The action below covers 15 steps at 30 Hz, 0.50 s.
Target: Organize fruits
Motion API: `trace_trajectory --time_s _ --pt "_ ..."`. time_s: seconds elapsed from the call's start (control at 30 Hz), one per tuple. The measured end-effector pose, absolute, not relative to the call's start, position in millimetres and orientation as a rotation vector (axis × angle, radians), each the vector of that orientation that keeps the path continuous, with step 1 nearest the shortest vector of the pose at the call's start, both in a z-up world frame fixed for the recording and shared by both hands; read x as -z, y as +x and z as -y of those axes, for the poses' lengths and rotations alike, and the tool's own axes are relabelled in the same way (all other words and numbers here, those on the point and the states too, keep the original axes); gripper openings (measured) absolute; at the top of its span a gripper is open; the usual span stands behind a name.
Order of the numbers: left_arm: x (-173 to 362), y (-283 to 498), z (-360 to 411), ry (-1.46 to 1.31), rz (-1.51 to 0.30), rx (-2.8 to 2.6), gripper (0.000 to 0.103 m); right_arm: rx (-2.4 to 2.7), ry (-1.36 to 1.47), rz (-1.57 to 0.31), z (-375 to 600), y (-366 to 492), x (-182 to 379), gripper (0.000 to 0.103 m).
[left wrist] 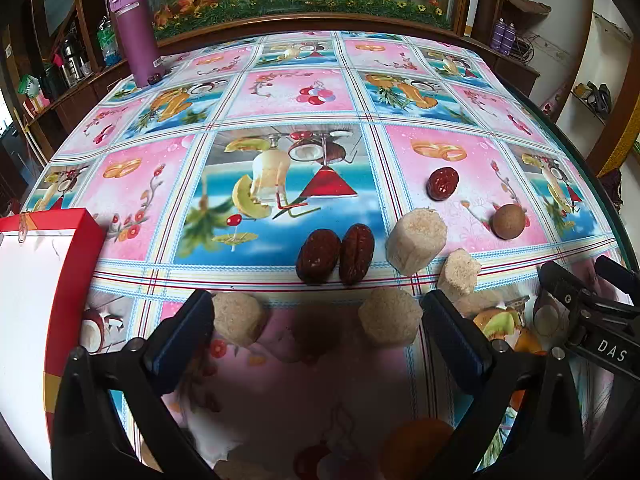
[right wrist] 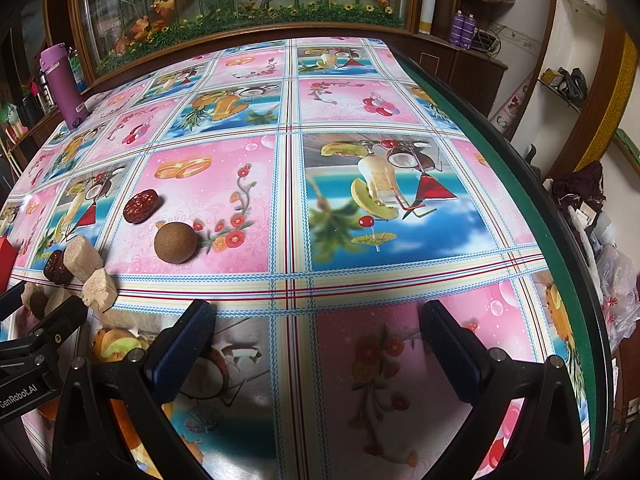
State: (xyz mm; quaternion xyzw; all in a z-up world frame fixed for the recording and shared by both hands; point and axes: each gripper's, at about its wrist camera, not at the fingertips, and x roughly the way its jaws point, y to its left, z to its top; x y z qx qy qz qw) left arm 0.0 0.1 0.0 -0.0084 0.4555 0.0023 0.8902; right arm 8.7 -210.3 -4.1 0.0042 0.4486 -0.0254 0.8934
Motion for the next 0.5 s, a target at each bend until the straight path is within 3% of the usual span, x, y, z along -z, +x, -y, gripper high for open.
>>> trace_trajectory --time_s 0.5 --pt "-1 -5 1 -0.007 -0.955 0.000 0.103 0.052 0.016 -0.956 212 -3 -5 0.103"
